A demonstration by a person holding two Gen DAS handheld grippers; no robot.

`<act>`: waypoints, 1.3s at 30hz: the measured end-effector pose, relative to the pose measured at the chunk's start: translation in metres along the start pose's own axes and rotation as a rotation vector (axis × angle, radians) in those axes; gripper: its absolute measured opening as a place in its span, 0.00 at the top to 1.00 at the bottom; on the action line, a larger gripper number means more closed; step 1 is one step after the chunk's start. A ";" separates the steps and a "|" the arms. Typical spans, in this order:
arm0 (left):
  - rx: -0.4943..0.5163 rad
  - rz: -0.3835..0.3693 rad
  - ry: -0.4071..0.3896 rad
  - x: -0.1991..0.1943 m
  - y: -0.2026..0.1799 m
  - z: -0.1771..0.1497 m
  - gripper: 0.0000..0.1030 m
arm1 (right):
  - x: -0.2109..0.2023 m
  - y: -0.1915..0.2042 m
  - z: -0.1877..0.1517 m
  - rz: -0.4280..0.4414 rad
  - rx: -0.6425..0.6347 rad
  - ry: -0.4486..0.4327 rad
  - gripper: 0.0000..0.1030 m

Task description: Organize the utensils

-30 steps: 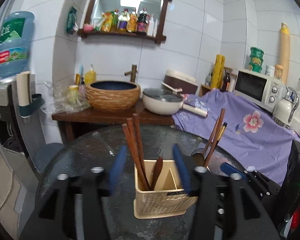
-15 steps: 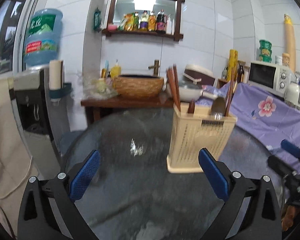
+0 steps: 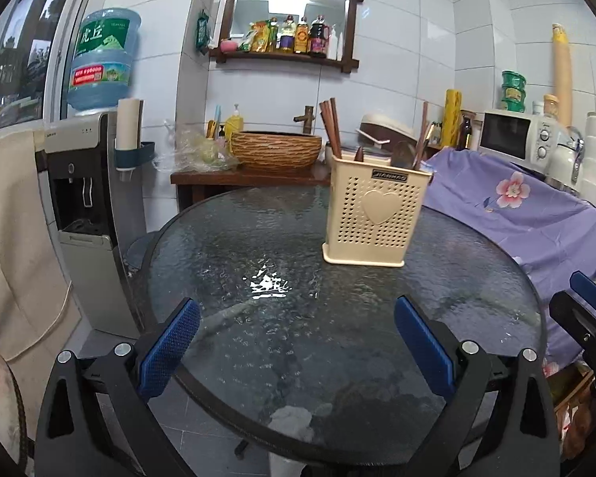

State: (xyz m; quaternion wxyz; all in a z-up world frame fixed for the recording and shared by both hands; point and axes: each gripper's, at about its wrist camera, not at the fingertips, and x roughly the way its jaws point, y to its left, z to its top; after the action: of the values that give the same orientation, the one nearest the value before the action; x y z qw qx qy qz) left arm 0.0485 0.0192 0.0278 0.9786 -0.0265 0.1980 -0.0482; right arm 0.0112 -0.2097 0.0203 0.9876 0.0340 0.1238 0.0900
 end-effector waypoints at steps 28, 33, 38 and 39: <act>0.040 -0.015 -0.089 -0.062 -0.024 -0.015 0.06 | -0.059 0.011 -0.008 -0.001 -0.011 -0.068 0.06; 0.038 -0.007 -0.082 -0.062 -0.024 -0.015 0.06 | -0.058 0.011 -0.008 0.001 -0.010 -0.064 0.06; 0.023 -0.003 -0.079 -0.062 -0.023 -0.017 0.06 | -0.057 0.012 -0.009 0.000 -0.016 -0.060 0.06; 0.021 -0.004 -0.076 -0.061 -0.023 -0.017 0.06 | -0.057 0.012 -0.009 0.001 -0.016 -0.059 0.06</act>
State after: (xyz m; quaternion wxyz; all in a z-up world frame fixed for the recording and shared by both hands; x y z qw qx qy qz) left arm -0.0166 0.0023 0.0369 0.9856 -0.0182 0.1600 -0.0511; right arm -0.0479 -0.2081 0.0263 0.9911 0.0287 0.0937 0.0904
